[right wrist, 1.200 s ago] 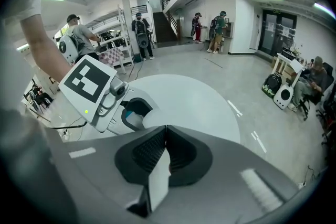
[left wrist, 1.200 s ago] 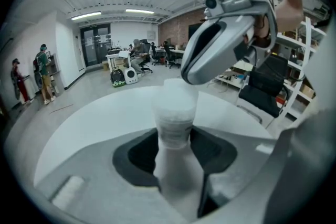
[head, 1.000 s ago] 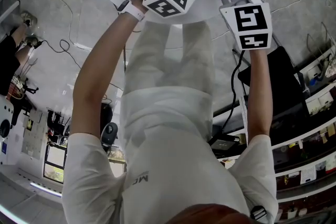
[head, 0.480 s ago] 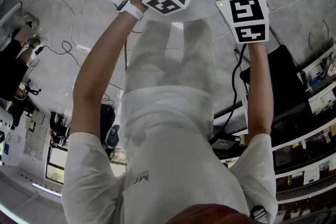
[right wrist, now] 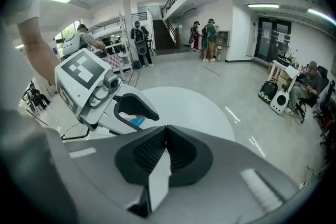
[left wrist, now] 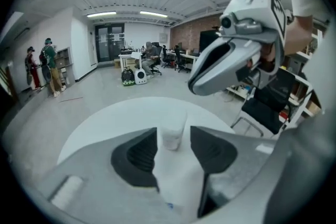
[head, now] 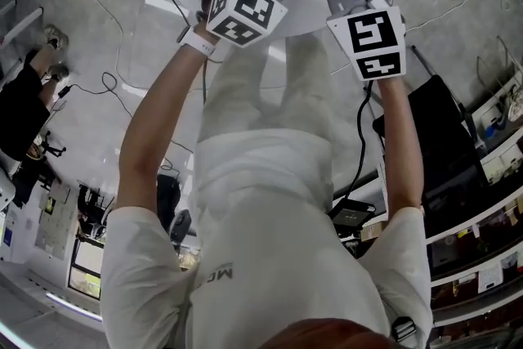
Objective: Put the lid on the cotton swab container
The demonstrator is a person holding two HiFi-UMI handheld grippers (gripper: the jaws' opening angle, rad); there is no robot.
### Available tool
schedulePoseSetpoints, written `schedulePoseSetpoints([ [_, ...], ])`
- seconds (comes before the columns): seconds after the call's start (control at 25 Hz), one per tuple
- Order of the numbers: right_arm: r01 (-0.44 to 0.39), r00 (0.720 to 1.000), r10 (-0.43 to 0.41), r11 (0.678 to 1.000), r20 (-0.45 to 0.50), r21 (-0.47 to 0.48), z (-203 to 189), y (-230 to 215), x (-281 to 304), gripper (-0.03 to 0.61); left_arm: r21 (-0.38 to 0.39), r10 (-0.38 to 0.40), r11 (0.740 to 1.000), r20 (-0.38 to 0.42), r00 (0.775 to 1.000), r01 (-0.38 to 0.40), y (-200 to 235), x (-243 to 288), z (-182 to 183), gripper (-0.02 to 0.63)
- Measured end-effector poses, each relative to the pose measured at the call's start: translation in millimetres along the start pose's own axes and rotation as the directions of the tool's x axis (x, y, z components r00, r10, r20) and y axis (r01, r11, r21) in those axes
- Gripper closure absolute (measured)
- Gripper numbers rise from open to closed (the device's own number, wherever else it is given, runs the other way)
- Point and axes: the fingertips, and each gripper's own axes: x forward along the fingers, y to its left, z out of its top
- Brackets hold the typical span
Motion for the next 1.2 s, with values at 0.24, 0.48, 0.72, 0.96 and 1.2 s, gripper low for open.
schedulePoseSetpoints([
  [0.24, 0.034, 0.995, -0.036, 0.999, 0.090, 0.024, 31, 18, -46, 0.591, -0.055, 0.066, 0.997, 0.068, 0.995, -0.062, -8, -64, 37, 0.559],
  [0.48, 0.074, 0.975, -0.088, 0.994, 0.203, 0.079, 73, 25, -117, 0.591, -0.140, 0.089, 0.988, 0.139, 0.986, -0.069, -29, -135, 84, 0.614],
  [0.72, 0.106, 0.944, -0.135, 0.988, 0.300, 0.110, 108, 38, -180, 0.591, -0.212, 0.169, 0.969, 0.199, 0.965, -0.126, -37, -205, 125, 0.614],
  [0.96, 0.160, 0.905, -0.192, 0.980, 0.380, 0.114, 134, 56, -243, 0.591, -0.279, 0.249, 0.945, 0.278, 0.928, -0.170, -49, -271, 172, 0.614],
  [1.2, 0.204, 0.858, -0.229, 0.973, 0.460, 0.104, 151, 77, -292, 0.591, -0.275, 0.276, 0.943, 0.335, 0.901, -0.187, -70, -317, 204, 0.614],
])
